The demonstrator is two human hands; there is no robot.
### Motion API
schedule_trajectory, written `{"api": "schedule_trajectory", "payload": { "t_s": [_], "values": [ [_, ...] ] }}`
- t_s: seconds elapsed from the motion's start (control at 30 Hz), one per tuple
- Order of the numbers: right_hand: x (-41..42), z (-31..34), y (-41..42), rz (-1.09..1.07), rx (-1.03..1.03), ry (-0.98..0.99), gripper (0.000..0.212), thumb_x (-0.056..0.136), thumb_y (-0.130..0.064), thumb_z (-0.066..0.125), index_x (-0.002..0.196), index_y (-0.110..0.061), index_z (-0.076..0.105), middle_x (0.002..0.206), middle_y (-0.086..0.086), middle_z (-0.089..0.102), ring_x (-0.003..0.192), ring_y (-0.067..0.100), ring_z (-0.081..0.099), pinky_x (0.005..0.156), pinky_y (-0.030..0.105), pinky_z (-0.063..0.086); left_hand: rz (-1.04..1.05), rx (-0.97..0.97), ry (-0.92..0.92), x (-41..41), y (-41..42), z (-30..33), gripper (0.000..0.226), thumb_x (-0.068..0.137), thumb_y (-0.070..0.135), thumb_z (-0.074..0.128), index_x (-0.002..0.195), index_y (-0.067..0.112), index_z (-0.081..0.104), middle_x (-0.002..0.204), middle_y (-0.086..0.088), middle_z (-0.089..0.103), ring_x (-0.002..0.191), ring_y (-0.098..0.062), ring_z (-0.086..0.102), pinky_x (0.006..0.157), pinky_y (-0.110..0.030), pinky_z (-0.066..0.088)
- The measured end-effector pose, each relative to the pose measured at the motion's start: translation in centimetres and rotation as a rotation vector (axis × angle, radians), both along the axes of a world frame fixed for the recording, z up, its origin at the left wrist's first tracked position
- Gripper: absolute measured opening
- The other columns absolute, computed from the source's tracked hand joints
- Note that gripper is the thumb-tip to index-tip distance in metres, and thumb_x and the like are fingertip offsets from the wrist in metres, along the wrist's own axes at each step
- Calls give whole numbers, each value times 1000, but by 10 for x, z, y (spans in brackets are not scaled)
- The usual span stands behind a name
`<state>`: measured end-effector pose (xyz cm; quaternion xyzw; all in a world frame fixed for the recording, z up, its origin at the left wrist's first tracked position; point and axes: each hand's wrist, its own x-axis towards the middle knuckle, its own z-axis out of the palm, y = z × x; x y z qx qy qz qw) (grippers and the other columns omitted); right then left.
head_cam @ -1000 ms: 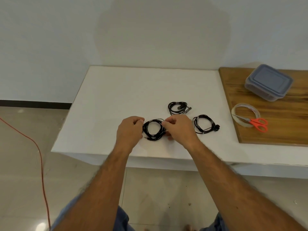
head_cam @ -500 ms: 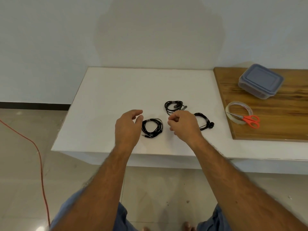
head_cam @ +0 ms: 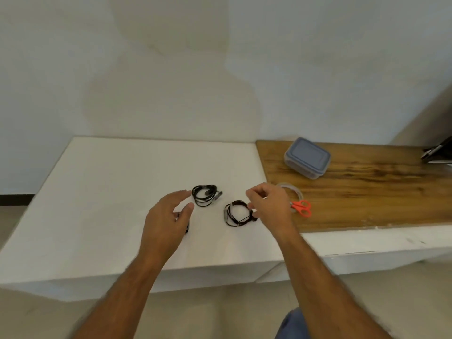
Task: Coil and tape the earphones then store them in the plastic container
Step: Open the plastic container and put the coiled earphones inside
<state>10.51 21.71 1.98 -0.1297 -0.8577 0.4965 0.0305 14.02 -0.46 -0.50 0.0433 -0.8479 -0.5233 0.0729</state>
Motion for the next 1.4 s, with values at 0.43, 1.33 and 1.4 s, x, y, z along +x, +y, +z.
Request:
{"api": "schedule_trajectory", "payload": {
  "t_s": [0.43, 1.33, 1.4],
  "values": [
    [-86, 30, 157, -320, 134, 47, 20, 84, -20, 68, 65, -22, 65, 68, 3, 71, 72, 23, 72, 70, 49, 60, -98, 164, -42, -127, 134, 35, 23, 91, 26, 62, 113, 24, 68, 101, 13, 67, 96, -8, 65, 88, -42, 56],
    [-137, -20, 191, -411, -387, -58, 10, 95, -24, 61, 91, -16, 67, 88, 3, 65, 85, 23, 64, 67, 43, 60, -172, 151, -272, -207, 237, 18, 20, 101, 22, 46, 100, 15, 65, 102, -8, 65, 97, -26, 64, 79, -42, 59],
    [-130, -7, 166, -367, -380, -31, 17, 93, -23, 62, 77, -17, 66, 80, 4, 65, 78, 24, 64, 69, 49, 59, -121, 268, -299, -195, 209, 32, 23, 102, 22, 42, 102, 10, 62, 105, -11, 65, 96, -26, 65, 72, -37, 60]
  ]
}}
